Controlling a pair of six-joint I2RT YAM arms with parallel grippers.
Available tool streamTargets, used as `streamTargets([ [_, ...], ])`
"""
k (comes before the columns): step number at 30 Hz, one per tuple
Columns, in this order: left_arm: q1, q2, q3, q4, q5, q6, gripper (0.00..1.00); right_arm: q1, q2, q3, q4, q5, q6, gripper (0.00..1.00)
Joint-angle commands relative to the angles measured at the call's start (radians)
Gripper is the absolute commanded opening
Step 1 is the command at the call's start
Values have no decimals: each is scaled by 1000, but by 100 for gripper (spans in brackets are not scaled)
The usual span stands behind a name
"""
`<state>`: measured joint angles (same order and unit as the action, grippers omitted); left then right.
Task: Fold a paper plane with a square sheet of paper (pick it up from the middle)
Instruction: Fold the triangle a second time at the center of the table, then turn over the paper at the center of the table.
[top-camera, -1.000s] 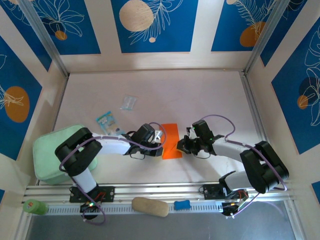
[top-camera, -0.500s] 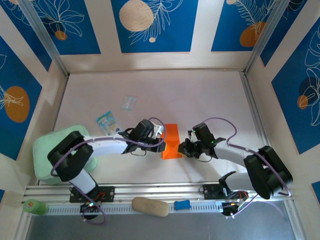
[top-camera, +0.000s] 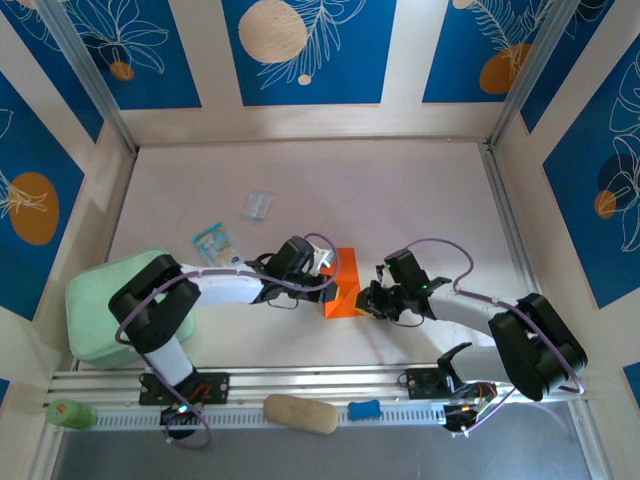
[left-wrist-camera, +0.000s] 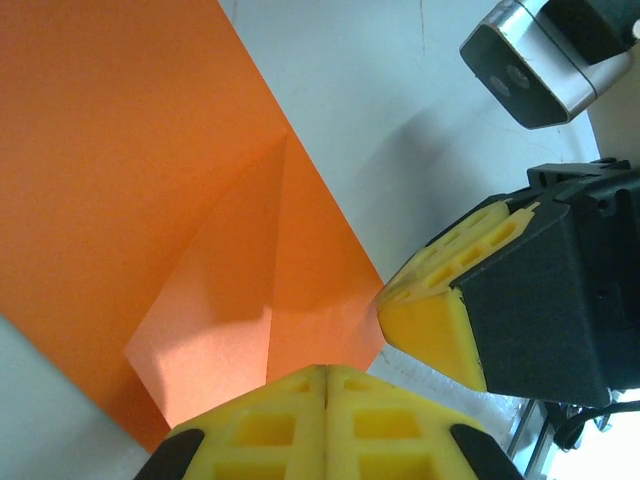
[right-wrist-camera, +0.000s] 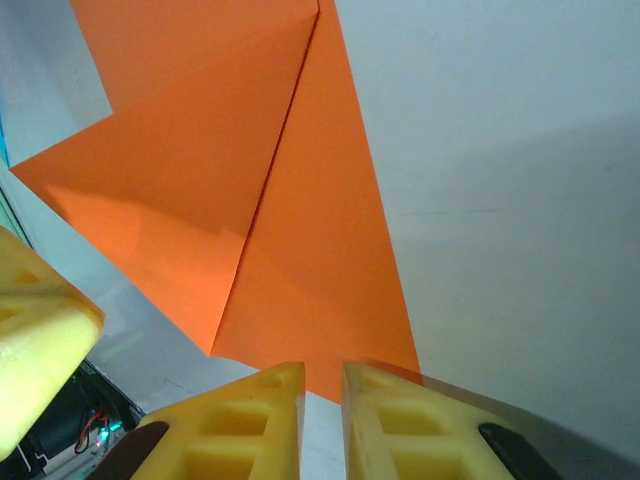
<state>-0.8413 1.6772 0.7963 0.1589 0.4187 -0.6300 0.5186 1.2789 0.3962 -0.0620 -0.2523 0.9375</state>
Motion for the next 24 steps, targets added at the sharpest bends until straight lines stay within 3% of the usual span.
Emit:
streamTargets([
  [1,11,-35,13,14,8,-4,4,11,-7,-13,-15,3,17,18],
  [9,10,-121,34,-37,2,-3,3,15,-15,-9,-19,18,19,18],
  [17,11,6,76,-42,61,-16,1,18,-28,-8,-30,12,22,19],
  [20,11,38,78,-79,6,0,0,20,-51,-8,-48,25,26,28],
  [24,12,76,66,-107,-29,25,0,20,-79,-14,-64,41,30,33],
])
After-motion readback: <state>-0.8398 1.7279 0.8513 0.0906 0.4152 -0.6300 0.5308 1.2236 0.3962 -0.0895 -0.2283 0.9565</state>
